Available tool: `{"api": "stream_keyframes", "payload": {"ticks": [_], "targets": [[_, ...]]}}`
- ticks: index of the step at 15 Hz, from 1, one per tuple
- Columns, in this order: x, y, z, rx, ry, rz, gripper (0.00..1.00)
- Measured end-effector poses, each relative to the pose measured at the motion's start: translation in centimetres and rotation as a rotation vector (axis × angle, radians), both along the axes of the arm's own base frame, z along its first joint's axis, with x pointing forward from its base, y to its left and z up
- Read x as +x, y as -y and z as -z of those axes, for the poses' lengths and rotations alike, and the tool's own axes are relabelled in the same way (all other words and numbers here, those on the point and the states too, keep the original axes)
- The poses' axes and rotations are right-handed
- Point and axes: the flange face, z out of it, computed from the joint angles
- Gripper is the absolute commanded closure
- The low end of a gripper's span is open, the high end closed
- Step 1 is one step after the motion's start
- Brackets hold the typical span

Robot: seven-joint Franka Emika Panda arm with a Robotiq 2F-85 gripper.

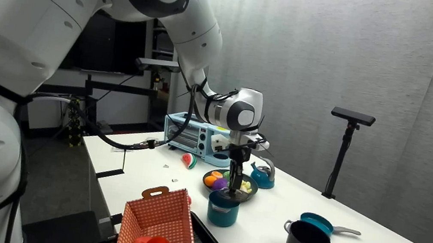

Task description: Place the lid on top of the blue pot

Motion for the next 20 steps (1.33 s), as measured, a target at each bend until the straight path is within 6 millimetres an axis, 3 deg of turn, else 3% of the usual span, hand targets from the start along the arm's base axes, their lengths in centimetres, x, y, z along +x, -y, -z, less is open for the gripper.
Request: {"api": "stream_keyframes", "payload": {"ticks": [5, 10, 11, 13, 18, 20], "targets": [[-1.1, -1.4, -0.1, 0.004, -0.011, -0.024, 0.95], [-1.3, -1.4, 0.1, 0.004, -0.017, -0.038, 0.95], [-1.4, -1.3, 0.2, 0.004, -0.02, -0.046, 0.56], [-1.5, -1.2, 0.4, 0.005, -0.026, -0.069, 0.49], [-1.8, -0.9, 0.8, 0.004, -0.058, -0.136, 0.11], [-1.9, -0.8, 0.8, 0.003, -0.068, -0.151, 0.0]]}}
